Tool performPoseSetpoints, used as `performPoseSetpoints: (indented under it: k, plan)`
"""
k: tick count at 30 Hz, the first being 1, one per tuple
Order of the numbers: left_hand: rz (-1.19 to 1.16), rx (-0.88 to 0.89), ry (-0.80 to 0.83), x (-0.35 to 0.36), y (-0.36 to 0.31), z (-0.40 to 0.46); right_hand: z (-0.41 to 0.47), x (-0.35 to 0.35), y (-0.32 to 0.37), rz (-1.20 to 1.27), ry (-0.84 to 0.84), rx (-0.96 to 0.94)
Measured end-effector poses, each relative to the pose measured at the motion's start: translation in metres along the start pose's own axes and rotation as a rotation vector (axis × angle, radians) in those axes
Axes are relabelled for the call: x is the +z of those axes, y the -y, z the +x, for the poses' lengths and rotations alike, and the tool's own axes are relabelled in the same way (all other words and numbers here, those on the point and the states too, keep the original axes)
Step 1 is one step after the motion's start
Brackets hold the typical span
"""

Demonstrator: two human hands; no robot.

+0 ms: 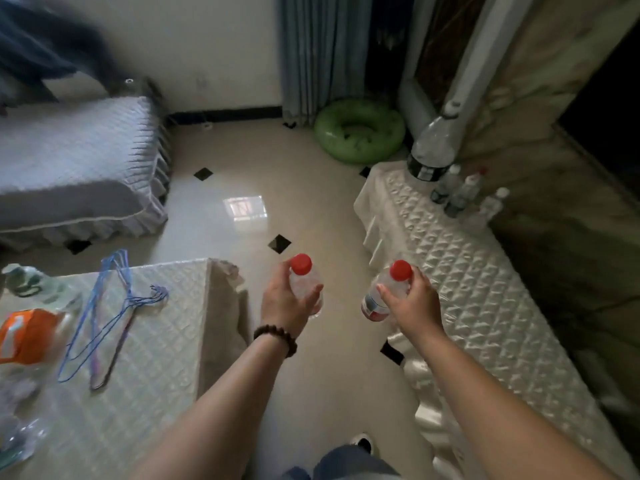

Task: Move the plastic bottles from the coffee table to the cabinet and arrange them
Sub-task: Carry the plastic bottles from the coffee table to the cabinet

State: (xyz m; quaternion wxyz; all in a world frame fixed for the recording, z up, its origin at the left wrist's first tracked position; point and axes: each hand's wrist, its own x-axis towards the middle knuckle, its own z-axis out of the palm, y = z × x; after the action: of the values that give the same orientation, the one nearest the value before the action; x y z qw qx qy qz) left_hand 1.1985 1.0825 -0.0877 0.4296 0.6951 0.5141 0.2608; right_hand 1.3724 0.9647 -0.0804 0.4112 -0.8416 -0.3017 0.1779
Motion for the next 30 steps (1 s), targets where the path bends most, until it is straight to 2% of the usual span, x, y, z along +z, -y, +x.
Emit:
performPoseSetpoints:
  k: [5,10,21,30]
  plan:
    - [-0.012,0.030,0.123,0.089,-0.048,0.020,0.042,-0.063,-0.047,0.010,-0.113,0.102]
    - [0.015,0.088,0.248,0.147,-0.079,0.045,0.066,-0.099,-0.077,0.055,-0.206,0.209]
    - [0.062,0.154,0.444,0.245,-0.110,0.149,0.154,-0.110,-0.119,0.063,-0.341,0.387]
    - [0.124,0.251,0.711,0.317,-0.143,0.264,0.250,-0.105,-0.125,0.058,-0.515,0.575]
